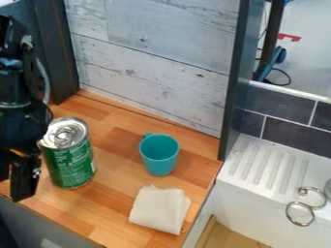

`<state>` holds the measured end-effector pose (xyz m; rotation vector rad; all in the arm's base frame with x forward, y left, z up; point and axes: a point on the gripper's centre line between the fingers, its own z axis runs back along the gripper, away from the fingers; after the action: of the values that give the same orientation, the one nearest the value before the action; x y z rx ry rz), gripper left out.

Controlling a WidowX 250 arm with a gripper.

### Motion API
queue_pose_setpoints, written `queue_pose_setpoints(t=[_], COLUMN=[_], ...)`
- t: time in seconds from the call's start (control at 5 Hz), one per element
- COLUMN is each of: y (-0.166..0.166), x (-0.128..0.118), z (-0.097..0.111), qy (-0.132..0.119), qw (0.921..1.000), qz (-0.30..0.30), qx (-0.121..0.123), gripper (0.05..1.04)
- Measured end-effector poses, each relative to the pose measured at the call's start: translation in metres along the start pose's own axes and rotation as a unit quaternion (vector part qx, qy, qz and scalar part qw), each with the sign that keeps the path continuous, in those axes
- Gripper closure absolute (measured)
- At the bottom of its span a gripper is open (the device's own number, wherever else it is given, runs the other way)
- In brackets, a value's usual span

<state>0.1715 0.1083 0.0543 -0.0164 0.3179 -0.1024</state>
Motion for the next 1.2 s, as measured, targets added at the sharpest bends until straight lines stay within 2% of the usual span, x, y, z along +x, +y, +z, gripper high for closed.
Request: queue_pose_setpoints(t=[0.2, 0.6, 0.8, 1.2], y=[0.007, 0.022, 0.034, 0.041], x=[0.018, 0.078, 0.110, 0.140], z=[-0.003, 0.009, 0.019, 0.034], qy=[-0.021, -0.049, -0.081, -0.095], qw=[0.9998, 0.9986, 0.9966, 0.9949], qz=[-0.002, -0.016, -0.013, -0.030], qx=[0.004, 0.012, 0.010, 0.015], gripper=[0.079, 0.081, 0.083, 0.083])
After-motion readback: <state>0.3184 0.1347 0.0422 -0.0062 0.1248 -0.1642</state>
